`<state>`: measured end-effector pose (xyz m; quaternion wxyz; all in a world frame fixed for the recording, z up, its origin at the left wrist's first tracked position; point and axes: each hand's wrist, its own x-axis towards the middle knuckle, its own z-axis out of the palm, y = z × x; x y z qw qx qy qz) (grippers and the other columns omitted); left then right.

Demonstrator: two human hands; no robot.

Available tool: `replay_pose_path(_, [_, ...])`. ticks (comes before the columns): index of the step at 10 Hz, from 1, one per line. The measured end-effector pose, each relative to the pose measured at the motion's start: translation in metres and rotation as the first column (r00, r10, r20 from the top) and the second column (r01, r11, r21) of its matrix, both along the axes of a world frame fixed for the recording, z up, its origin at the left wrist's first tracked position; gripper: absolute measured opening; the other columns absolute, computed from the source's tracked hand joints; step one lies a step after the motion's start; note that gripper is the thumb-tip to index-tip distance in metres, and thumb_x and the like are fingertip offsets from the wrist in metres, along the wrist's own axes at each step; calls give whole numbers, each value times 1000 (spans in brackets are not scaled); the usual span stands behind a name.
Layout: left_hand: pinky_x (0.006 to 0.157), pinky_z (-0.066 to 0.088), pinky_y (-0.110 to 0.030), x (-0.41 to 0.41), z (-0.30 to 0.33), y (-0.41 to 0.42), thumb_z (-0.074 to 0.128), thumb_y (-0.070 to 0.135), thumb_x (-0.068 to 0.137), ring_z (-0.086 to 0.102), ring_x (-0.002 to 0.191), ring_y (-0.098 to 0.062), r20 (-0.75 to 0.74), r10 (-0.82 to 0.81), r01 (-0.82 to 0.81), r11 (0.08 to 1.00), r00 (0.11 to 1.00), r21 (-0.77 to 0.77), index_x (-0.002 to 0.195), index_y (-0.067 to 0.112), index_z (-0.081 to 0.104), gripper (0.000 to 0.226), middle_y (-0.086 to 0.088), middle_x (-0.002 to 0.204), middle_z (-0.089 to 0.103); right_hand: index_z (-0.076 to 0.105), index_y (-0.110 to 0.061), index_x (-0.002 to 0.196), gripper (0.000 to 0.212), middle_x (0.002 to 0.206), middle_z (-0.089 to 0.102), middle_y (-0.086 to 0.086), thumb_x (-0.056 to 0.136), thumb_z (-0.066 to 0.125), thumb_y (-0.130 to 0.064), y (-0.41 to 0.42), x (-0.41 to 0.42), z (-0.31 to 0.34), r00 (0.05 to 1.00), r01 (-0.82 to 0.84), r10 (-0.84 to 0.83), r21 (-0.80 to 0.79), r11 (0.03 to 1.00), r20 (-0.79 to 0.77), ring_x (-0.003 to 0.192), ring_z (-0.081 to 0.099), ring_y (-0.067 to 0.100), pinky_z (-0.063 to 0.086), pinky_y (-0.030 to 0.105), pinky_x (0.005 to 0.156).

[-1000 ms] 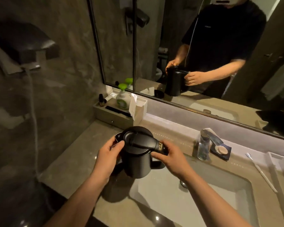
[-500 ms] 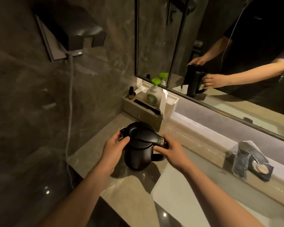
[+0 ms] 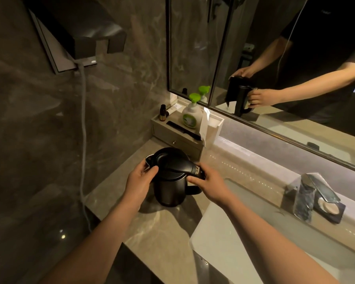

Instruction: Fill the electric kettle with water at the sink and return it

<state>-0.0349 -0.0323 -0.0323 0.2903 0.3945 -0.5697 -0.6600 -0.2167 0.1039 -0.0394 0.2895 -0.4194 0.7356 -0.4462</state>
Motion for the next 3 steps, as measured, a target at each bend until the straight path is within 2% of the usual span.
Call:
replay_pose_path(1, [89,50,-28,-2,4,1,60,13,92,63,107,-11,6,-4,4,1000,1000,-5,125,18,60,34,1,115,68,62,-15,116,31,101,68,6,89,74,-24,0,0,7,1000,-22,22,57,998,1,92,63,23,51,33,80])
replay_pose_path(2, [89,45,-24,2,5,4,55,21,96,57,113,-10,41,-39,39,999,998,1,129,22,55,34,7,121,63,58,-19,127,39,110,65,0,92,71,-30,6,-1,17,998,-41,45,114,993,-32,101,61,20,50,32,86])
replay_pose_path(3, [94,42,-31,27,-2,22,52,26,97,52,117,-17,156,42,-48,998,987,36,136,22,49,39,6,124,54,59,-22,129,38,106,65,-5,94,68,-33,32,-7,37,976,202,-203,-28,979,-78,102,63,15,49,23,83])
